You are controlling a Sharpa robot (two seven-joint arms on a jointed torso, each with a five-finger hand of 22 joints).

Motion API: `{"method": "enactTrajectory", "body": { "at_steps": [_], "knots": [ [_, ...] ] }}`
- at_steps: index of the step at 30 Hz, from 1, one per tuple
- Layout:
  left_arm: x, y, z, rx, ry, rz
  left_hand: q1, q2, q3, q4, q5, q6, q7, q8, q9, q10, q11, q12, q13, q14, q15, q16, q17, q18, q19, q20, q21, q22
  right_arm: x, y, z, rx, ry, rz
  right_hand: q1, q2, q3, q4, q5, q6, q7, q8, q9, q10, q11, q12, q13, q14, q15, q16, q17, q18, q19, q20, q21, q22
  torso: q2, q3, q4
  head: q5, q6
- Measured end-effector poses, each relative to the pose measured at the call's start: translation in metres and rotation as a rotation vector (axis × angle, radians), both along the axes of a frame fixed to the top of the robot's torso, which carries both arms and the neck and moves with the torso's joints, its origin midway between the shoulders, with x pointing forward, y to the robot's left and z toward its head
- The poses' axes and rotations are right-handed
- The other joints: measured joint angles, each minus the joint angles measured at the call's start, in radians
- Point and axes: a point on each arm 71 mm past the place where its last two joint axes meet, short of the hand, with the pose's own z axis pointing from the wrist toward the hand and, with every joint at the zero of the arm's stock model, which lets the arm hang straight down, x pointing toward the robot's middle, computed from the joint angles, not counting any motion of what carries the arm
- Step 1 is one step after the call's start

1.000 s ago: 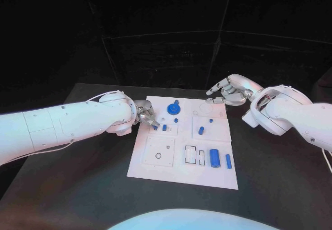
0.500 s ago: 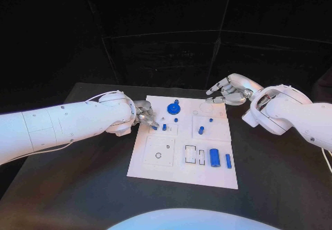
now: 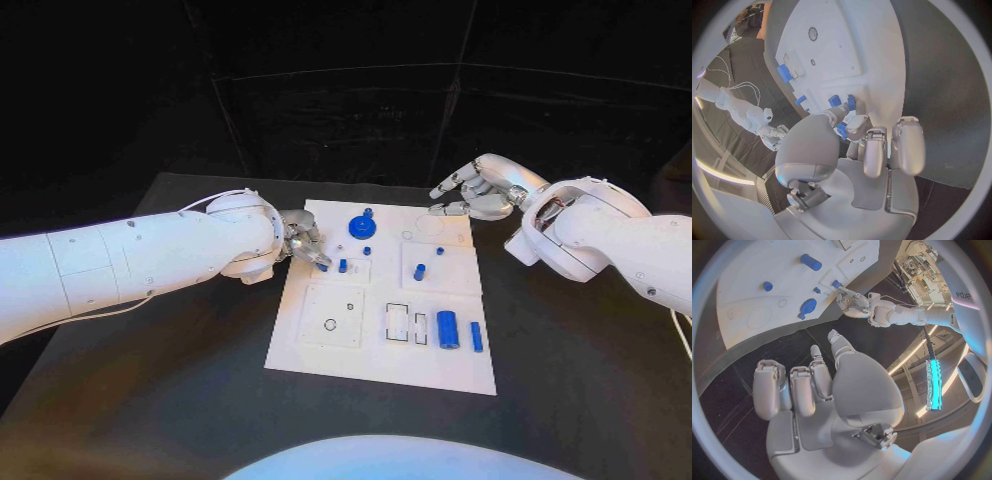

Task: Assemble the parts on the task board

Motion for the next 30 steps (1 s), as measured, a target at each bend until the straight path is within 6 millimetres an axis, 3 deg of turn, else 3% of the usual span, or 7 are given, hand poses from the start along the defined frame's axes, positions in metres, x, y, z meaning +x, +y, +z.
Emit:
{"method": "enactTrajectory", "body": {
  "at_steps": [4,7,13,30],
  "knots": [
    [0.0009,-0.0009,-0.0002,0.001,0.001,0.003,-0.043,-0.012,0.045,-0.040,0.000,0.004,-0.003,0.009,0.007,0.000,0.000,0.000,0.001,0.000,0.000,0.000,0.000,0.000,0.000,0.000,0.000,0.000,0.0000,0.0000,0.0000,0.000,0.000,0.000,0.000,0.000,0.000,0.000,0.000,0.000,0.000,0.000,0.000,0.000,0.000,0.000,0.000,0.000,0.000,0.000,0.000,0.000,0.000,0.000,0.000,0.000,0.000,0.0000,0.0000,0.001,0.000],
    [0.0014,-0.0009,-0.0004,0.002,0.003,0.007,-0.068,-0.020,0.050,-0.045,0.000,0.012,-0.008,0.012,0.008,0.004,-0.004,0.001,0.002,0.000,0.000,0.000,0.000,0.000,0.000,-0.007,0.000,0.000,0.0000,0.0001,0.0000,0.000,0.000,0.000,0.000,0.000,0.000,0.000,0.000,0.000,0.000,0.000,0.000,0.000,0.000,0.000,0.000,0.000,0.000,0.000,0.000,0.000,0.000,0.000,0.000,0.000,0.000,0.0002,-0.0006,0.002,-0.001],
    [0.0023,-0.0012,-0.0011,0.008,0.007,0.016,-0.100,-0.035,0.028,-0.023,0.001,0.027,-0.019,0.022,0.012,0.007,-0.007,0.007,0.005,-0.002,-0.006,0.000,0.000,0.000,0.000,-0.007,0.000,0.000,-0.0001,0.0000,0.0000,0.000,0.000,0.000,0.005,0.005,0.000,0.000,0.000,0.000,0.000,0.000,0.000,0.000,0.000,0.000,0.000,0.000,0.000,0.000,0.000,0.000,0.000,0.000,0.000,0.000,0.000,0.0002,-0.0012,0.001,-0.003],
    [0.0032,-0.0024,-0.0038,0.019,0.019,0.030,-0.145,-0.038,0.002,0.009,0.001,0.039,-0.025,0.044,0.021,0.012,-0.013,0.018,0.018,0.000,-0.007,0.000,0.000,0.000,0.000,-0.014,0.008,0.000,-0.0002,0.0003,0.0001,0.001,0.000,0.001,0.005,0.005,-0.003,0.003,0.000,0.000,0.000,0.000,0.000,0.000,0.000,0.000,0.000,0.000,0.000,0.000,0.000,0.000,0.000,0.000,0.000,0.000,0.000,-0.0003,-0.0003,-0.002,-0.006]
  ]
}}
